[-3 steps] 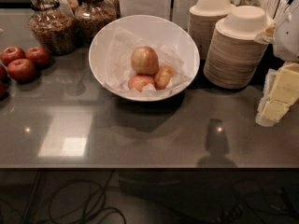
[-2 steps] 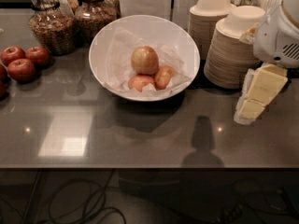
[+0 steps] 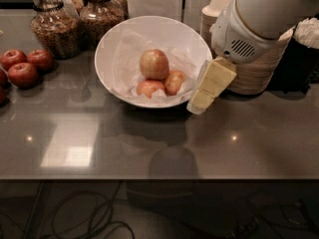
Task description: Pick apple from white bowl
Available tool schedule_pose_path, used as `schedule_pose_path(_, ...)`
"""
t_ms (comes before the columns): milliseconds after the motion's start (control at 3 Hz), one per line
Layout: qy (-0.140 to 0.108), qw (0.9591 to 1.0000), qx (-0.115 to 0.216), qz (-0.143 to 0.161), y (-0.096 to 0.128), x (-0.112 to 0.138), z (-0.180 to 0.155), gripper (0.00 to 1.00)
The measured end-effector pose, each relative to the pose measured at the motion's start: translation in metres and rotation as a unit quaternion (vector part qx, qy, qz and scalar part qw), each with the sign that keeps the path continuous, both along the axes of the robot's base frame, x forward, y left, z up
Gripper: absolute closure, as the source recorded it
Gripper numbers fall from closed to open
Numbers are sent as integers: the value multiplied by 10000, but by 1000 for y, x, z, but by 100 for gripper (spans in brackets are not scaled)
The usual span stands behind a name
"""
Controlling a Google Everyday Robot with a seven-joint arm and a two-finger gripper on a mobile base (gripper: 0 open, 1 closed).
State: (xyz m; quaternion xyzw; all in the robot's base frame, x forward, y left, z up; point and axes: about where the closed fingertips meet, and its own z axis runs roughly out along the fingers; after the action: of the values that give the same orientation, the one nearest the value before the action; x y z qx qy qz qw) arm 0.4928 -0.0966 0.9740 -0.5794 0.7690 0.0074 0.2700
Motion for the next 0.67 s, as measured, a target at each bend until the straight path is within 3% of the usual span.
schedule_pose_path(333, -1, 10000, 2, 0, 0, 0, 0, 0)
schedule_pose_path(667, -103, 9995, 303, -72, 13, 20, -6, 0)
